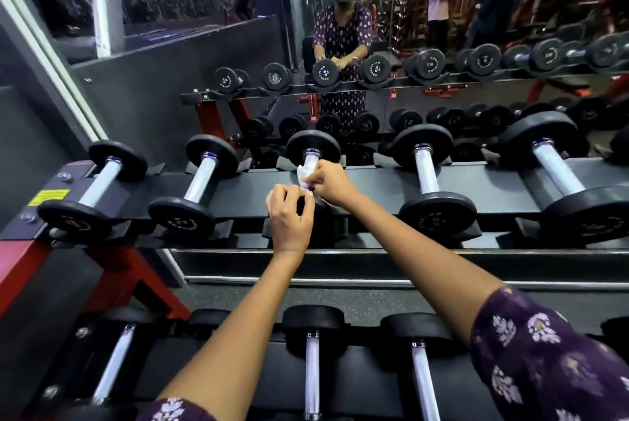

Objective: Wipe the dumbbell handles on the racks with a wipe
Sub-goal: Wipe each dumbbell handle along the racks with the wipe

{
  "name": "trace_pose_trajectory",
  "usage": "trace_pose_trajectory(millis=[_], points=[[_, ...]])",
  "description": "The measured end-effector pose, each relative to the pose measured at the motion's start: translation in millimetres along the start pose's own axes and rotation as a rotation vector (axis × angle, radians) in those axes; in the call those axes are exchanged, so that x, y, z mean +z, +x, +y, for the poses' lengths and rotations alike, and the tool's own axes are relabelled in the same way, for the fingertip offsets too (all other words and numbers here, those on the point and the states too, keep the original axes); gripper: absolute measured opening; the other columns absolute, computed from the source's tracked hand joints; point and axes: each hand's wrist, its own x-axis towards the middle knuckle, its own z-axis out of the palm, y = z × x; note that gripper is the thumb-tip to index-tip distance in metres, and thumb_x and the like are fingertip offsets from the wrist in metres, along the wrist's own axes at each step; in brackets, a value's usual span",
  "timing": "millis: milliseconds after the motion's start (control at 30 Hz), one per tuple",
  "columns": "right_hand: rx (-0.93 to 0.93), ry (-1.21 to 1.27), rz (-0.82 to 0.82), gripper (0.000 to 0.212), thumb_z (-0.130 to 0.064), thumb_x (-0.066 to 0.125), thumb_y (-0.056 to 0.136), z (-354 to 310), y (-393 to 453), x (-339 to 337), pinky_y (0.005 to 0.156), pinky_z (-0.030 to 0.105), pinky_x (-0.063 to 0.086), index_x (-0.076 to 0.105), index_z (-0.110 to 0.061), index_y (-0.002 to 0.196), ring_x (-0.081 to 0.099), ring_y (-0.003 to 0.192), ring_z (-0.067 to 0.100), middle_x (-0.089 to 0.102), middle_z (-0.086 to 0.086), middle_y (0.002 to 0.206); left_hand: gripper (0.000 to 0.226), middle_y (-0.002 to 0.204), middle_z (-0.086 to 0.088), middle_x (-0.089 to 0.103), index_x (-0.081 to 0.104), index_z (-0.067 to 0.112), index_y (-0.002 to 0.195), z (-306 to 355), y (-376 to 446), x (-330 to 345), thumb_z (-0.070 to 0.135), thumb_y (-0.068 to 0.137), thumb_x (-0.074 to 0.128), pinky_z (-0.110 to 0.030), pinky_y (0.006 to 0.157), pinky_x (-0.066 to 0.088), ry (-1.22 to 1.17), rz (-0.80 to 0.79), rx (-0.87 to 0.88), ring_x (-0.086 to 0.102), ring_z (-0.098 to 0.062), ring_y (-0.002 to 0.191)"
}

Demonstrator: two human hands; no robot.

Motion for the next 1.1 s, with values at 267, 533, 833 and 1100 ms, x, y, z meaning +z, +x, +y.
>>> trace_pose_trajectory(millis=[267,533,833,1100], points=[[0.045,-0.065,-0.174,0.026,0.001,0.056,0.082,-10,-5,-12,0.060,0.016,0.028,0.073,-0.007,0.099,0.061,0.092,0.030,0.070,0.019,0.096,0.054,0.138,-0.021,0.049,0.053,0.002,0.133,-3,-25,-17,0.037,0.095,0.035,-0.053,0.115,0.019,0.251,-0.306,0.103,0.035,-0.036,0.139],[0.143,0.007,-0.062,0.017,-0.005,0.062,0.084,-5,17,-10,0.057,-0.002,0.029,0.073,-0.003,0.096,0.060,0.089,0.021,0.071,0.016,0.097,0.062,0.154,-0.014,0.032,0.028,0.009,0.149,-29,-18,-29,0.034,0.093,0.039,-0.046,0.118,0.010,0.491,-0.383,0.454,0.018,-0.032,0.142],[0.058,-0.018,-0.004,0.019,-0.008,0.062,0.084,2,27,-11,0.067,0.022,0.031,0.072,-0.002,0.099,0.058,0.096,0.032,0.067,0.021,0.093,0.058,0.140,-0.010,0.033,0.034,0.007,0.137,-29,-21,1,0.051,0.101,0.022,-0.053,0.112,0.014,0.379,-0.198,0.331,0.026,-0.034,0.135],[-0.032,-0.015,-0.062,0.020,-0.014,0.067,0.083,13,21,-13,0.071,0.027,0.031,0.072,-0.002,0.098,0.057,0.091,0.031,0.054,0.004,0.071,0.051,0.129,-0.011,0.037,0.039,0.006,0.126,-31,-24,21,0.049,0.102,0.026,-0.051,0.113,0.012,0.425,-0.032,0.354,0.035,-0.034,0.125]])
